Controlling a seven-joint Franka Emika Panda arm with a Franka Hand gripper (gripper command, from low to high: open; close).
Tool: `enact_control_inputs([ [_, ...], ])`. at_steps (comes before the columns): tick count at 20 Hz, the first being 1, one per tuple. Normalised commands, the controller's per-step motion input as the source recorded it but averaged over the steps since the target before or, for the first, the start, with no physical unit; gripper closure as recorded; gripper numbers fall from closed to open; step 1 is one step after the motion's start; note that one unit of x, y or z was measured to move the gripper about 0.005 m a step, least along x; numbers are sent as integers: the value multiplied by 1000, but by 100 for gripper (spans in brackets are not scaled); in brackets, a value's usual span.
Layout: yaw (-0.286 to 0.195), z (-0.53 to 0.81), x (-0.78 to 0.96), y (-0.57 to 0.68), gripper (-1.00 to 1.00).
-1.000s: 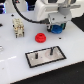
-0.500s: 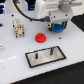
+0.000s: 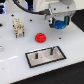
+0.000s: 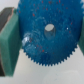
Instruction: Insert the blue gear onto the right peg, followed by the red gear
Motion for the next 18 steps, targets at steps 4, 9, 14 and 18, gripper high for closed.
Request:
enact_control_inputs([
  [4,0,460,685,-197,100],
  [9,0,344,702,-300,100],
  [14,0,223,704,-308,100],
  [18,0,185,738,-300,100],
])
